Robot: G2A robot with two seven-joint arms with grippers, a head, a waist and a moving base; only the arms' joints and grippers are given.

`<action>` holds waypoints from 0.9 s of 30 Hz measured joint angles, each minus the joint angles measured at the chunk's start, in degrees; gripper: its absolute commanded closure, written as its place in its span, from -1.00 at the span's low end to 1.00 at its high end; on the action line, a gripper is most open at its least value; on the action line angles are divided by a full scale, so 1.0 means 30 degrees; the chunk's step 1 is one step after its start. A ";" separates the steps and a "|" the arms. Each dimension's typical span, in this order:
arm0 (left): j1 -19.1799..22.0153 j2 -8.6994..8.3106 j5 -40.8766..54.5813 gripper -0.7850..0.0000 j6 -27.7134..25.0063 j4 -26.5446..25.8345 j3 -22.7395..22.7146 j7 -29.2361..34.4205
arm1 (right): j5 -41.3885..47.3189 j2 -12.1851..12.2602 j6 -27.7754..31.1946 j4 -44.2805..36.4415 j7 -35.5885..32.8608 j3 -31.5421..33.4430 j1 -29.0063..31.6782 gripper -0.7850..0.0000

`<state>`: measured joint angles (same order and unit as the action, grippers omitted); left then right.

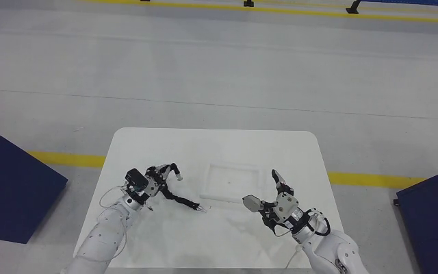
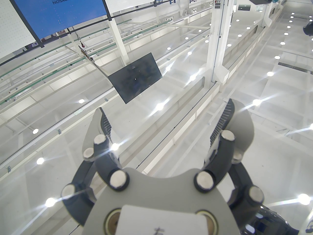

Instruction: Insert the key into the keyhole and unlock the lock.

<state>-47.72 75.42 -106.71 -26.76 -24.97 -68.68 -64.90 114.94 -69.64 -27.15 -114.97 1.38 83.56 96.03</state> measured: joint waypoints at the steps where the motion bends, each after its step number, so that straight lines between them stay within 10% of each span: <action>1: 0.0100 -0.0076 -0.0309 1.00 -0.0063 0.0227 0.0097 0.0273 | 0.0000 0.0000 0.0000 0.0000 0.0000 0.0000 0.0000 -1.00; 15: 0.0752 -0.0864 -0.2963 1.00 -0.0129 0.1174 0.1074 0.2562 | 0.0000 0.0000 0.0000 0.0000 0.0000 0.0000 0.0000 -1.00; 16: 0.0767 -0.0944 -0.3215 0.65 -0.0017 0.1169 0.1154 0.2609 | 0.0000 0.0000 0.0000 0.0000 0.0000 0.0000 0.0000 -1.00; 17: 0.0768 -0.0994 -0.3301 -1.00 0.0018 0.1165 0.1187 0.2608 | 0.0000 0.0000 0.0000 0.0000 0.0000 0.0000 0.0000 -1.00; 27: 0.0553 -0.1369 -0.3265 -1.00 0.1340 0.0354 0.1263 0.2193 | 0.0000 0.0000 0.0000 0.0000 0.0000 0.0000 0.0000 -1.00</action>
<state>-46.06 71.32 -116.50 -22.75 -23.91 -64.89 -58.32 114.94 -69.64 -27.15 -114.97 1.38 83.56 96.03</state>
